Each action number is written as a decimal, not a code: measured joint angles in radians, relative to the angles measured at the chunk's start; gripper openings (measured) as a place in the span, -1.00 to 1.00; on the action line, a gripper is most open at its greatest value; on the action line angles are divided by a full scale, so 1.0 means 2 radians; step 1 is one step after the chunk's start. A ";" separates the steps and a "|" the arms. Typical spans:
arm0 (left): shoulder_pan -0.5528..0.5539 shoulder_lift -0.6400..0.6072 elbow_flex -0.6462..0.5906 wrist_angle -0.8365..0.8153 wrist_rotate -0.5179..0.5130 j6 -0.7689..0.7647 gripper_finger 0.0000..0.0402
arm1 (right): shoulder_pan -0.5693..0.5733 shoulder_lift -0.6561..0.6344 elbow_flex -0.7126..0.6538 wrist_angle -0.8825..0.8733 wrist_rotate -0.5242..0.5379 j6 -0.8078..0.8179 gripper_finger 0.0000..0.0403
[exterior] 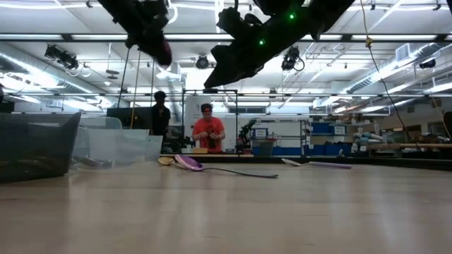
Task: Sort silverware by color (type)
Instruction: Put the purple spoon into the top transparent bin
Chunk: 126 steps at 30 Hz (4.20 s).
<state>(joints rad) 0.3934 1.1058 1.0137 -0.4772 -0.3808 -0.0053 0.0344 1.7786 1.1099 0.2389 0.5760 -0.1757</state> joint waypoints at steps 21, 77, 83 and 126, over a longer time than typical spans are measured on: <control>0.143 0.145 0.165 -0.260 0.004 0.041 -0.88 | -0.010 0.001 -0.040 0.011 -0.014 0.023 -0.16; 0.082 0.202 0.088 -0.185 0.182 0.073 -0.27 | -0.009 0.002 -0.040 -0.042 -0.119 0.113 -0.16; 0.031 0.150 0.036 -0.121 0.181 0.055 -0.27 | 0.023 0.002 -0.040 -0.043 -0.109 0.144 -0.16; -0.098 -0.011 -0.102 0.013 0.161 -0.032 -0.27 | 0.055 0.130 -0.053 0.001 -0.060 0.199 -0.19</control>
<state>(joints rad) 0.1982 1.0840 0.8097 -0.4519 -0.0589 -0.0689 0.1440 2.0394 1.0045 0.2399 0.4569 0.2222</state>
